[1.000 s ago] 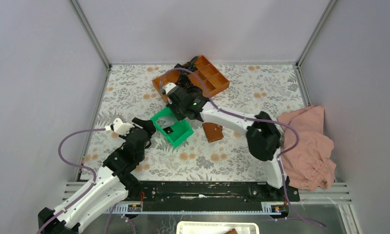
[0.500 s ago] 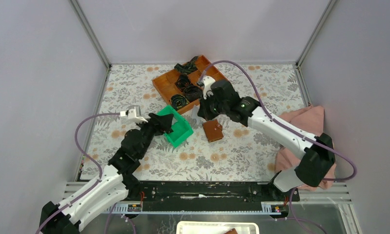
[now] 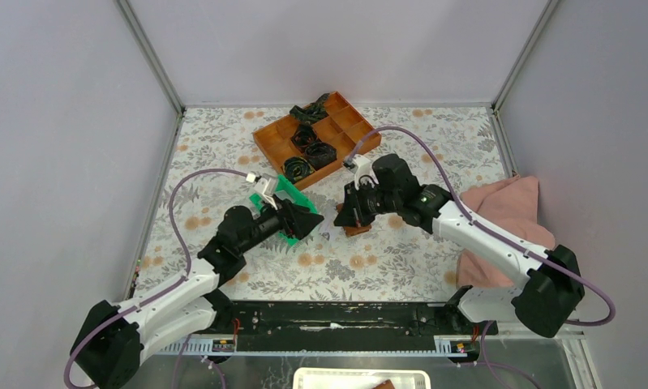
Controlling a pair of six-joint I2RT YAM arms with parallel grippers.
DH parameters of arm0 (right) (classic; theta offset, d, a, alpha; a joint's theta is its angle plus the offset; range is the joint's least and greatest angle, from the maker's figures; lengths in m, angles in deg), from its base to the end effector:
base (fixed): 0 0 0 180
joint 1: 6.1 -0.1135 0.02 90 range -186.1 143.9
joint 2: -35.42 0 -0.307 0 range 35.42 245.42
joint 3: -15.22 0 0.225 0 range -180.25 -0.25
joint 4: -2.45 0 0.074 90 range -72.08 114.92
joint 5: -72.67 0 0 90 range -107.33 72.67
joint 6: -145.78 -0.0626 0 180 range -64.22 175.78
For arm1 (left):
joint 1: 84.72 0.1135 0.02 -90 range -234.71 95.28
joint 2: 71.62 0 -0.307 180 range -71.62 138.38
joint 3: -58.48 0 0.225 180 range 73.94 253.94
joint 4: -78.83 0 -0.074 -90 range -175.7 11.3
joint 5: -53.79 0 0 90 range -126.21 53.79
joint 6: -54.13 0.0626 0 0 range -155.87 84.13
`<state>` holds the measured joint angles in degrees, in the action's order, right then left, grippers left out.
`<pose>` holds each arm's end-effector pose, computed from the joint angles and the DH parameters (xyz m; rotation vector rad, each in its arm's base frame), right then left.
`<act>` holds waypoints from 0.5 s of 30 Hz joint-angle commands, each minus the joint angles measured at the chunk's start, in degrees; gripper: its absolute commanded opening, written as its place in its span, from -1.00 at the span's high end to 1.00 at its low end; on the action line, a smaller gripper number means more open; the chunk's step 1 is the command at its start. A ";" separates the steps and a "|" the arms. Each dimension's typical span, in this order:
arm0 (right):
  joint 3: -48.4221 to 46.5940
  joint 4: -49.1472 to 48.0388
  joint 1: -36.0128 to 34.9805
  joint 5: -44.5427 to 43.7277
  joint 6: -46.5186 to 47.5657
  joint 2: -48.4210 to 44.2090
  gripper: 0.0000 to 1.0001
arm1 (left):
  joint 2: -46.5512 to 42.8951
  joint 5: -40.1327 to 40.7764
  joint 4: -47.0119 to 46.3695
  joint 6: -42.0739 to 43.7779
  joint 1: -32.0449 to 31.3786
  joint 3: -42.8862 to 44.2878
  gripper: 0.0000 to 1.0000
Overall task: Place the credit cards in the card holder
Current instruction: Pick up the credit card from the storage box.
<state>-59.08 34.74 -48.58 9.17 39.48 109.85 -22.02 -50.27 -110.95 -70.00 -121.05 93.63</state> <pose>0.1820 0.2045 0.3390 -0.7943 2.1288 1.0700 0.1305 -0.1149 0.2802 0.2347 1.7627 -1.1173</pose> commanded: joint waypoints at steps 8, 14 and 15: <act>4.31 -8.49 2.79 11.01 -5.43 -2.83 1.00 | 4.19 -15.68 -9.15 0.17 0.88 0.63 -0.37; 5.76 -11.24 3.88 14.36 -7.48 -3.10 1.00 | 5.01 -16.59 -8.93 0.08 1.84 0.20 -0.36; 5.94 -11.71 4.09 14.94 -7.83 -3.07 1.00 | 5.05 -16.91 -9.37 -0.08 2.00 0.11 -0.36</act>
<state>-53.59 27.48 -45.37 19.51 34.00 108.63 -16.90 -64.28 -115.89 -69.85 -119.98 93.63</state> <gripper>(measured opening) 0.018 0.684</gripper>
